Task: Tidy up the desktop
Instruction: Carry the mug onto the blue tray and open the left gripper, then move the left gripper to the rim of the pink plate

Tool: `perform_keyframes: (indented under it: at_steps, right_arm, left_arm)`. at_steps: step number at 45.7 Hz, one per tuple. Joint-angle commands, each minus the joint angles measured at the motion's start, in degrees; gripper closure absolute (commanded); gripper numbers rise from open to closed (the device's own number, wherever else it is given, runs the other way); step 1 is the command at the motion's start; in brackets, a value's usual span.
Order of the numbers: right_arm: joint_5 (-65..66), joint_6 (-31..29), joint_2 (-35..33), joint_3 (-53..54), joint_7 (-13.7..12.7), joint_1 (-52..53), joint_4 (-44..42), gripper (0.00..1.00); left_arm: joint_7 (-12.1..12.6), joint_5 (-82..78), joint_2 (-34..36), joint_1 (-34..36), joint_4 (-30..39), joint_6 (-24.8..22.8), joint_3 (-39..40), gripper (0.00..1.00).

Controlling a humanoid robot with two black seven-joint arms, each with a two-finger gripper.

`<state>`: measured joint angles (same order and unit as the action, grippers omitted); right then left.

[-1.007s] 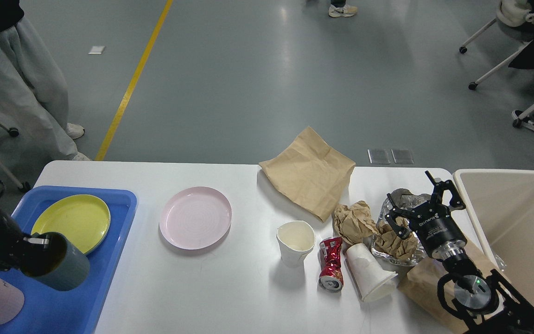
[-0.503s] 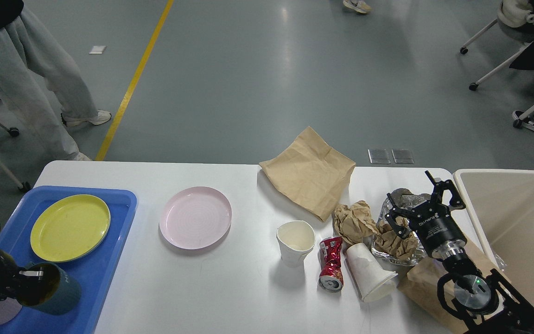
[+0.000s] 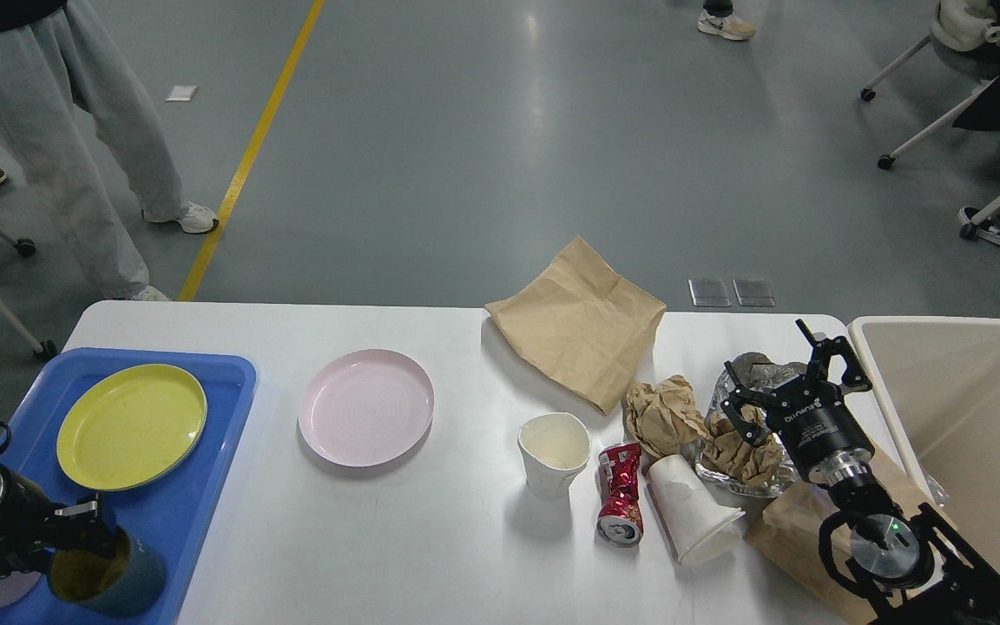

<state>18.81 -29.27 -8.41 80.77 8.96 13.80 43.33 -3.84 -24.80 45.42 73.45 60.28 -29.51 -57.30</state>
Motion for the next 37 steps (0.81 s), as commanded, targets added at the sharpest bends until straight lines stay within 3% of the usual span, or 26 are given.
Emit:
perform_keyframes:
  at_steps: [1,8,17,22,28,37]
  right_arm:
    - [0.00,0.00,-0.02,0.00,0.00,0.00,0.00,0.00]
    - [0.00,0.00,-0.02,0.00,0.00,0.00,0.00,0.00]
    - [0.00,0.00,0.06,0.00,0.00,0.00,0.00,0.00]
    - [0.00,0.00,0.06,0.00,0.00,0.00,0.00,0.00]
    - [0.00,0.00,0.06,0.00,0.00,0.00,0.00,0.00]
    - [0.00,0.00,0.06,0.00,0.00,0.00,0.00,0.00]
  left_arm:
    - [0.24,1.33,-0.33,0.29,0.01,-0.72,-0.53,0.07]
    - [0.33,1.33,-0.07,0.99,0.10,-2.39,-0.71,0.07]
    - [-0.11,1.33,-0.24,5.47,1.06,-8.19,-4.39,0.07]
    - [-0.64,3.78,-2.87,15.12,4.57,-12.67,-12.38,0.07]
    - [-0.55,13.00,-6.65,32.43,9.58,-18.29,-25.29,0.07]
    - [-0.46,20.75,-21.59,51.95,19.69,-20.94,-37.44,0.07]
